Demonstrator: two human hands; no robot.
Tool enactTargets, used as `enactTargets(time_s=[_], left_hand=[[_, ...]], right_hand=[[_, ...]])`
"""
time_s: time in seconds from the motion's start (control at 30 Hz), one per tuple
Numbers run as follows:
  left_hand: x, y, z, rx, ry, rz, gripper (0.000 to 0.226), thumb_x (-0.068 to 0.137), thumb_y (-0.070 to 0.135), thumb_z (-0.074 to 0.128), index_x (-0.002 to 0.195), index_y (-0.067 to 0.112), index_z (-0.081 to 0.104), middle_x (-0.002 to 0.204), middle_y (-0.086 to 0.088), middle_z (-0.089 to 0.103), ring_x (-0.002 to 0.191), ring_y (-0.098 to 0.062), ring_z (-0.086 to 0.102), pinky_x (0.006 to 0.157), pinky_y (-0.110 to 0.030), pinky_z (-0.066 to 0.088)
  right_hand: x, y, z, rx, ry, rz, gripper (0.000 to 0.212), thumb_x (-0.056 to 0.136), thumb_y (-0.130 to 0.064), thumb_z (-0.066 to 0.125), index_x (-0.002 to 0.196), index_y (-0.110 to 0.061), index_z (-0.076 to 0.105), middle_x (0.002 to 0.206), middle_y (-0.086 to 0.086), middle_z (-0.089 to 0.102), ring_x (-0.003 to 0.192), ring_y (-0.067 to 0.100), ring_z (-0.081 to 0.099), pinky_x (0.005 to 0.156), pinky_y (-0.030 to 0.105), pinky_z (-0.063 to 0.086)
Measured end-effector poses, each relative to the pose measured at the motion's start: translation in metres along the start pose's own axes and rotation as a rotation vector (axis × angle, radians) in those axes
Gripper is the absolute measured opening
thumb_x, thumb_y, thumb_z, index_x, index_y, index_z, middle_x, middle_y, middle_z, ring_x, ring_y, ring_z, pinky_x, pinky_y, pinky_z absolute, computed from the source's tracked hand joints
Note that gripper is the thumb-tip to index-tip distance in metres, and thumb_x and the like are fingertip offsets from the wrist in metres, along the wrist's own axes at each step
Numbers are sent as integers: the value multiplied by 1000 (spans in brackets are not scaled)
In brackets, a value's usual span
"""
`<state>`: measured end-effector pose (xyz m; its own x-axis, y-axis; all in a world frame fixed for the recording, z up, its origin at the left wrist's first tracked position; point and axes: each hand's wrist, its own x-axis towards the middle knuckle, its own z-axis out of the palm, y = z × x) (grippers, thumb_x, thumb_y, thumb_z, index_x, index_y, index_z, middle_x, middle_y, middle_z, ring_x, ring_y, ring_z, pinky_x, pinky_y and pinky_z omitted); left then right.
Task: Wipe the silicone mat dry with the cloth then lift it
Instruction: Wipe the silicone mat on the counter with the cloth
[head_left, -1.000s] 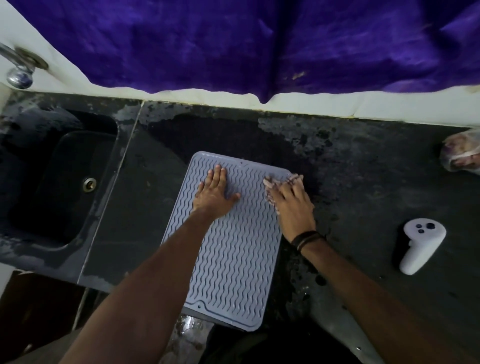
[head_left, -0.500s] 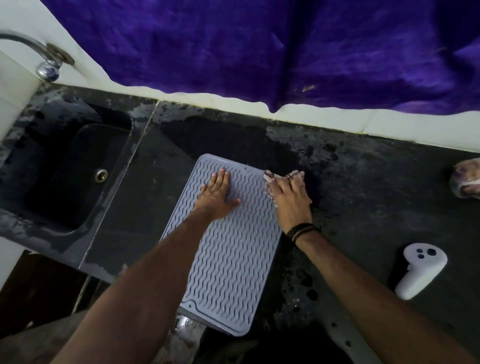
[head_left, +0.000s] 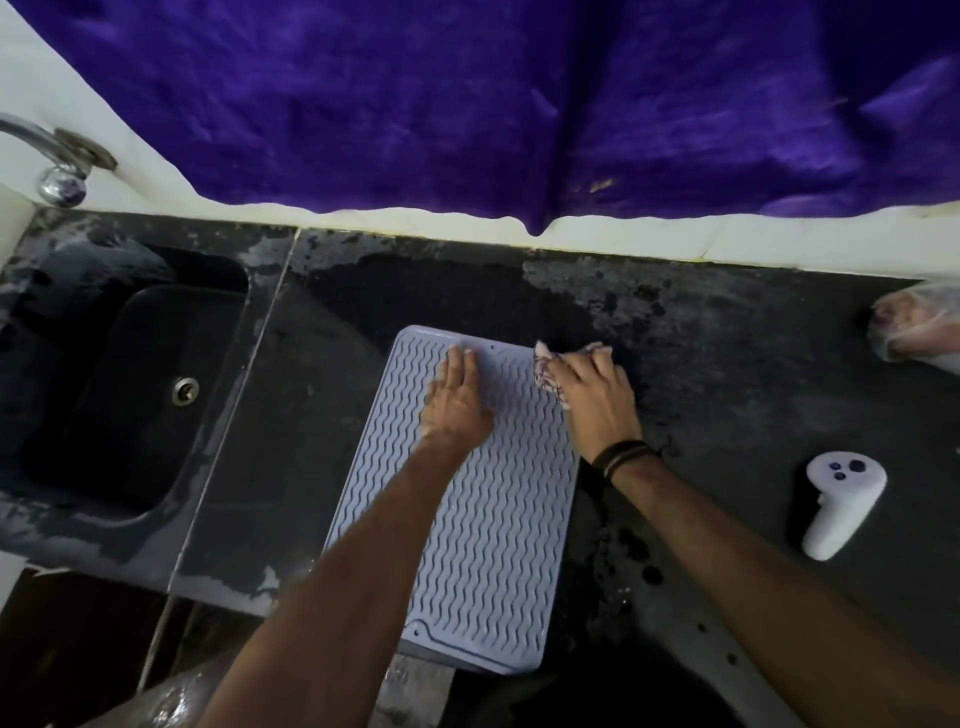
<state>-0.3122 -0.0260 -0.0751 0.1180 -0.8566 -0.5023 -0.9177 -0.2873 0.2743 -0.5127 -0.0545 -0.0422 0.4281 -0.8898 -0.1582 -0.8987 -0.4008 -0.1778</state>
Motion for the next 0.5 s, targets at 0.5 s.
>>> enactTargets(time_s=[0.5], left_hand=[[3, 30, 13, 67, -143, 32, 98, 96, 51, 55, 160, 24, -15, 166, 1, -26, 154, -22, -20, 124, -53, -4]], right_hand=[[-53, 25, 28, 82, -38, -138, 76, 71, 5, 62, 141, -22, 50, 141, 1, 50, 134, 36, 37, 113, 53, 36]])
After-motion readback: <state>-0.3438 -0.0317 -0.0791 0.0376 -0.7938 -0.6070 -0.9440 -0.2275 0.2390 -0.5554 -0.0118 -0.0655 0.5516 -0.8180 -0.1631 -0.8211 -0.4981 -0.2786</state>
